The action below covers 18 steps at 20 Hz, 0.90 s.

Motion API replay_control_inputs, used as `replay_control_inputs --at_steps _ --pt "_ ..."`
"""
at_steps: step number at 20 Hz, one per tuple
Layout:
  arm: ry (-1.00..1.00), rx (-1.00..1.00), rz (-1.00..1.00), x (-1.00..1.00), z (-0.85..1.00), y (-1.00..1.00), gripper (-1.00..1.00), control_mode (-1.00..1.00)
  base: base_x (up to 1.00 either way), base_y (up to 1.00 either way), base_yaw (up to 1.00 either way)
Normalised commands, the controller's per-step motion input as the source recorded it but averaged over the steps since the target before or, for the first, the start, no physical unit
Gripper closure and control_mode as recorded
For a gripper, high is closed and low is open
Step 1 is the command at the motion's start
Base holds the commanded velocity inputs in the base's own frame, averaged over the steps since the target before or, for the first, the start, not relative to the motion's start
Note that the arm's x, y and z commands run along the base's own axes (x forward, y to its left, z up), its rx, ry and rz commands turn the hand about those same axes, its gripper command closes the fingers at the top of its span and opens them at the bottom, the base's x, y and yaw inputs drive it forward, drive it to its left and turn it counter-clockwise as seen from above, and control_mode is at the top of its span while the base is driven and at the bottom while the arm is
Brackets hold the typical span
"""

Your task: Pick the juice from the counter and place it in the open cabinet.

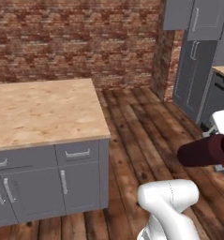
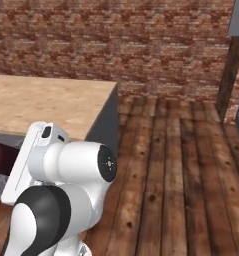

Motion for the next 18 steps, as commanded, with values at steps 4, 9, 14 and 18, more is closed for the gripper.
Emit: replay_control_inputs --at_steps 4,9,14,18 --pt "0.0 0.0 0.0 0.0 0.0 0.0 1.0 1.0 0.0 -0.9 0.0" --pt "0.0 0.0 0.0 0.0 0.0 0.0 1.0 1.0 0.02 -0.58 0.0" --pt "0.0 0.0 0.0 0.0 0.0 0.0 1.0 1.0 0.37 -0.18 0.0" --pt "0.0 0.0 0.0 0.0 0.0 0.0 1.0 1.0 0.54 -0.02 0.0"
